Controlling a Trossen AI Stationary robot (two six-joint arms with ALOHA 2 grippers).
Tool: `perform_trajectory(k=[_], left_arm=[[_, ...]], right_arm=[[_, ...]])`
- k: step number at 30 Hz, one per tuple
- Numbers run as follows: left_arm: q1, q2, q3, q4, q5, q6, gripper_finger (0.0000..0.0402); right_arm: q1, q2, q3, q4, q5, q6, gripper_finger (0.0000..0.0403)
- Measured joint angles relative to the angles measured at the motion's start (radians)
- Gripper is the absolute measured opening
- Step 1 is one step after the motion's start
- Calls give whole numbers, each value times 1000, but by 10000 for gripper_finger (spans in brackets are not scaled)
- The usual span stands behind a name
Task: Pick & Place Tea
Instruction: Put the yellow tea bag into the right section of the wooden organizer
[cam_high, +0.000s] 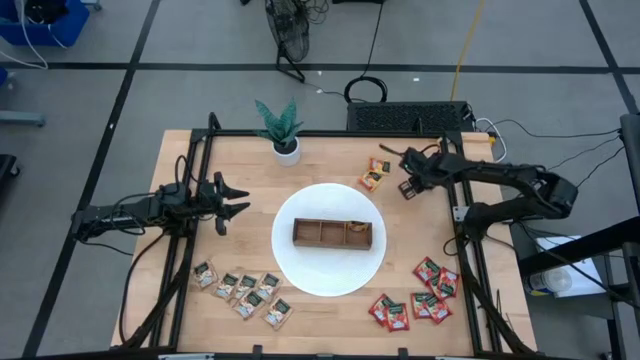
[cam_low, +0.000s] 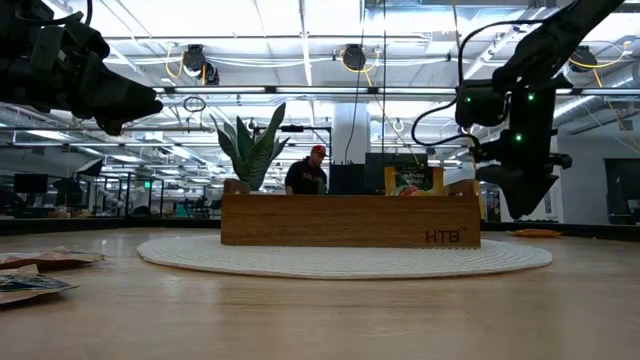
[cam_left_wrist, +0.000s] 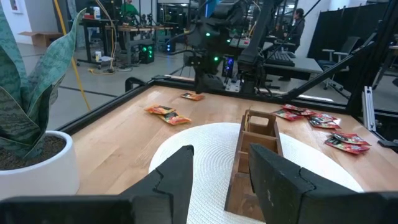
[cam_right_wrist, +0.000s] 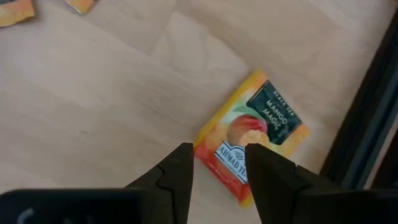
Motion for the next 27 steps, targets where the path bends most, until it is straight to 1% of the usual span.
perform_trajectory(k=[3, 6, 9, 13, 16, 20, 27], left_arm=[[0, 0, 0, 0, 0, 0, 157], [0, 0, 0, 0, 0, 0, 157], [0, 0, 0, 0, 0, 0, 157], [0, 0, 0, 0, 0, 0, 157], [0, 0, 0, 0, 0, 0, 157], [0, 0, 0, 0, 0, 0, 157], [0, 0, 0, 0, 0, 0, 157]], right_arm=[[-35, 26, 0, 35, -70, -23, 155], [-44, 64, 0, 72, -92, -31, 182], [-50, 106, 0, 83, -70, -33, 203], [-50, 150, 4, 83, -14, -28, 211], [-50, 175, 6, 75, -10, -21, 206], [-50, 184, 5, 38, -11, 14, 187], [-50, 186, 3, -23, -16, 30, 132]])
